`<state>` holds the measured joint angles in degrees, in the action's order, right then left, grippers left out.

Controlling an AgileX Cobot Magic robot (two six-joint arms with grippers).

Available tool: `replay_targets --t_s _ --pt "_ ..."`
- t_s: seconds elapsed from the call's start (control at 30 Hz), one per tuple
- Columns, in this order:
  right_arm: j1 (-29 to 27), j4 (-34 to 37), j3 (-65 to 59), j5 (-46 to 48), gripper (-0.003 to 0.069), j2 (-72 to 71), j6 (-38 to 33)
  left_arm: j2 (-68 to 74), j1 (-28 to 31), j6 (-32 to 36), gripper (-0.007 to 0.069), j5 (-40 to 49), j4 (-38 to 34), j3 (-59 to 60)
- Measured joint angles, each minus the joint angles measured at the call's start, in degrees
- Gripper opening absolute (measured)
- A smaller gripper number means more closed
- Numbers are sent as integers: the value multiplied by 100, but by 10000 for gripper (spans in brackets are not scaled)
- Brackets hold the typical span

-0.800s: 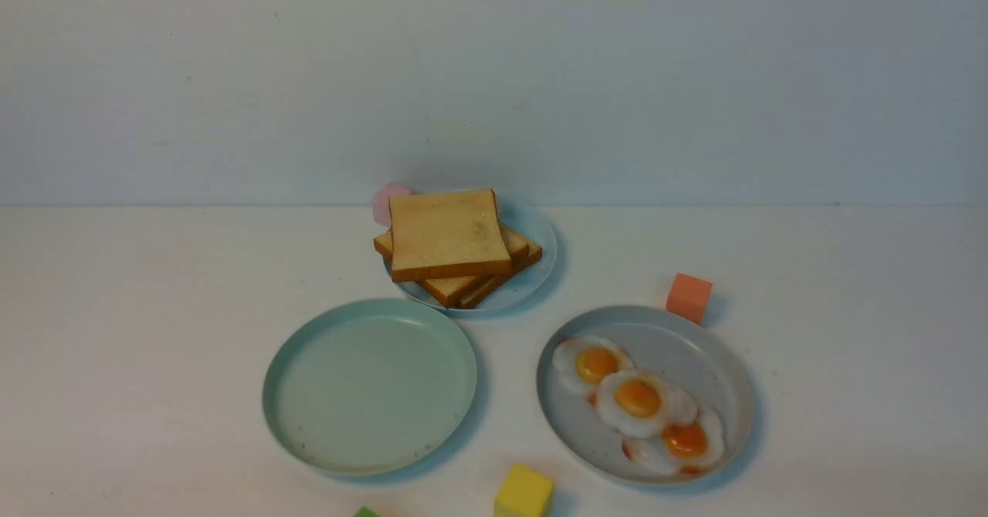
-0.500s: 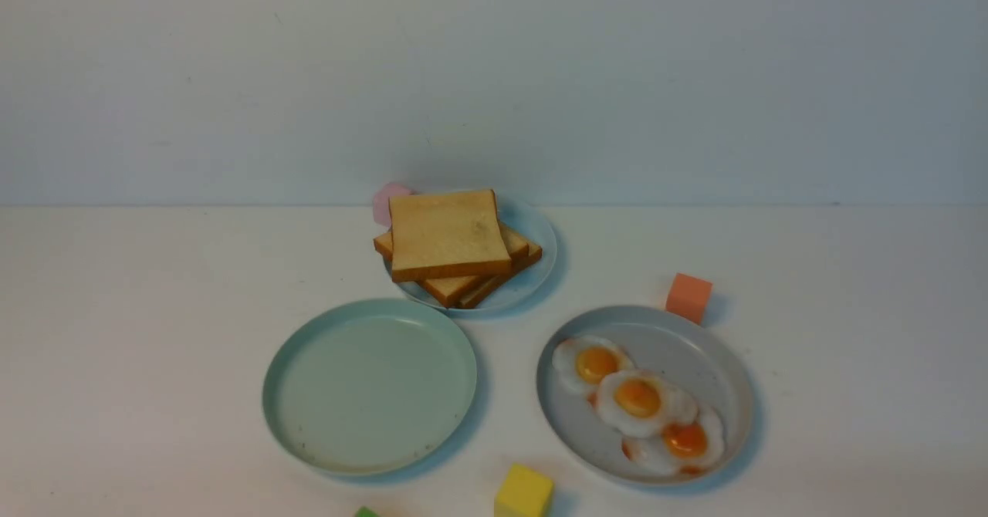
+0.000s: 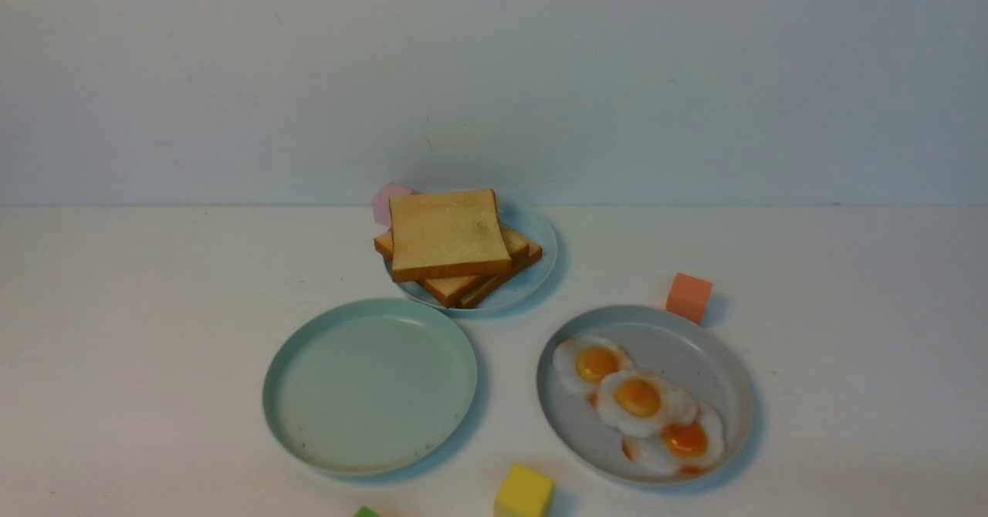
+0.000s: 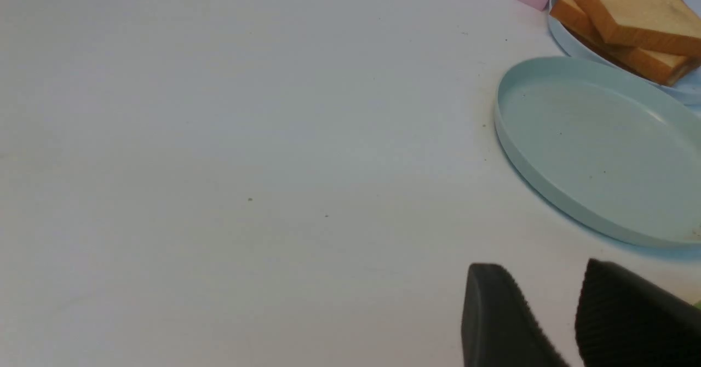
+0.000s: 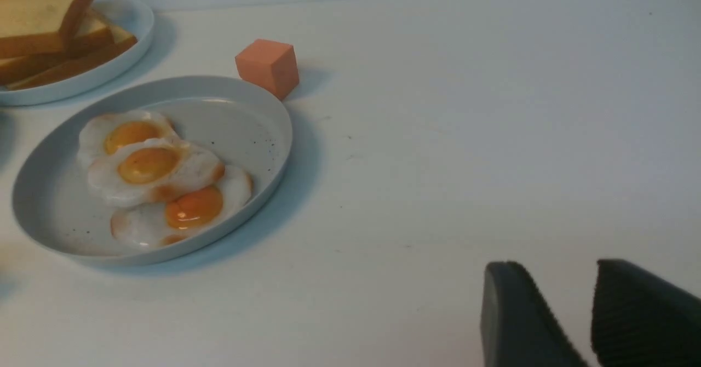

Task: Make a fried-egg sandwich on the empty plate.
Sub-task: Use the left arm to grab a slice of bread

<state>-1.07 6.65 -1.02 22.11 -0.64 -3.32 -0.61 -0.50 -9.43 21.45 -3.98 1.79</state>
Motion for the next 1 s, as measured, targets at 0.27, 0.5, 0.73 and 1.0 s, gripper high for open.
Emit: replay_targets --t_s 0.27,0.5,0.73,1.0 --pt "0 0 0 0 242 0 0 0 0 -1541 239 -1756 -2208 0" --pt "0 0 0 0 242 0 0 0 -66 -1906 239 -2430 -3115 -23" --pt "0 -11 0 -43 242 0 0 1453 -636 -1420 239 -668 -2544 -1517" --pt "0 1426 -52 -1206 242 0 859 4440 -1036 649 217 2851 -2049 -4266"
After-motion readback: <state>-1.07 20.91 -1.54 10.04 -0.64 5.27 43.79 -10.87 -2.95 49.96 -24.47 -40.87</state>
